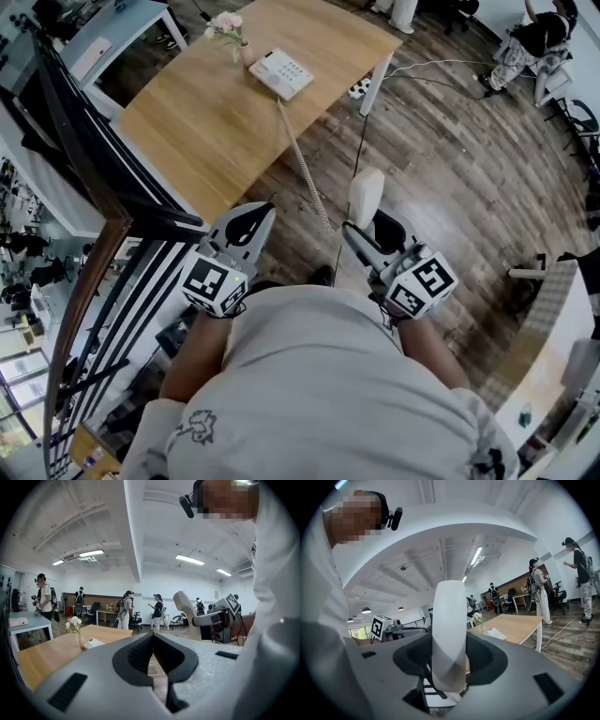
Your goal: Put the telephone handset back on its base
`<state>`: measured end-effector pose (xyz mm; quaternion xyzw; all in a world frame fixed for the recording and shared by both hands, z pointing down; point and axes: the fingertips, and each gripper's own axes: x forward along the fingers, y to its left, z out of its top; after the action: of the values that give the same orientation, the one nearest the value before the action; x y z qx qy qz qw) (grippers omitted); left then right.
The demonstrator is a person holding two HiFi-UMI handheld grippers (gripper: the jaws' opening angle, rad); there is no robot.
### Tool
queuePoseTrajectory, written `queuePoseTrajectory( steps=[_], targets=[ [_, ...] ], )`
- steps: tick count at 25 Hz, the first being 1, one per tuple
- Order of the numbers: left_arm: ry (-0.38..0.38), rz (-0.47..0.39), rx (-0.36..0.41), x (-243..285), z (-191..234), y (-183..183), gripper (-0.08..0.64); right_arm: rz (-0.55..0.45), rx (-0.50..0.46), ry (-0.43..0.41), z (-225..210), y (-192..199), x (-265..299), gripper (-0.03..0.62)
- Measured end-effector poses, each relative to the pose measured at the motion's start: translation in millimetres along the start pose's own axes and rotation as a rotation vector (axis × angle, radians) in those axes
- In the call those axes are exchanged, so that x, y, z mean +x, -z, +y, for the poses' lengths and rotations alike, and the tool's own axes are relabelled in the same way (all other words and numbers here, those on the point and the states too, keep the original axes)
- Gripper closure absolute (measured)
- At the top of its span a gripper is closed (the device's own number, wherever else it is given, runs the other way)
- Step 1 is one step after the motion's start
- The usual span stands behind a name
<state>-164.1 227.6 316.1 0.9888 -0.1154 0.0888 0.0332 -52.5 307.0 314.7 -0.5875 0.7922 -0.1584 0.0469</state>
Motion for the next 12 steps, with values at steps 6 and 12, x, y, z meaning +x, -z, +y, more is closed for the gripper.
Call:
queuePoseTrajectory(
  steps=[6,12],
  targets=[
    [0.022,0.011,0.007,31,-9,-4,0.554,0.001,0.019,0.003,-28,-6,-5,0.368],
    [0.031,0.029,-0.007,55,11,-1,0.554,0.014,0.056,0.01,-54,-6,10,0.367]
  ],
)
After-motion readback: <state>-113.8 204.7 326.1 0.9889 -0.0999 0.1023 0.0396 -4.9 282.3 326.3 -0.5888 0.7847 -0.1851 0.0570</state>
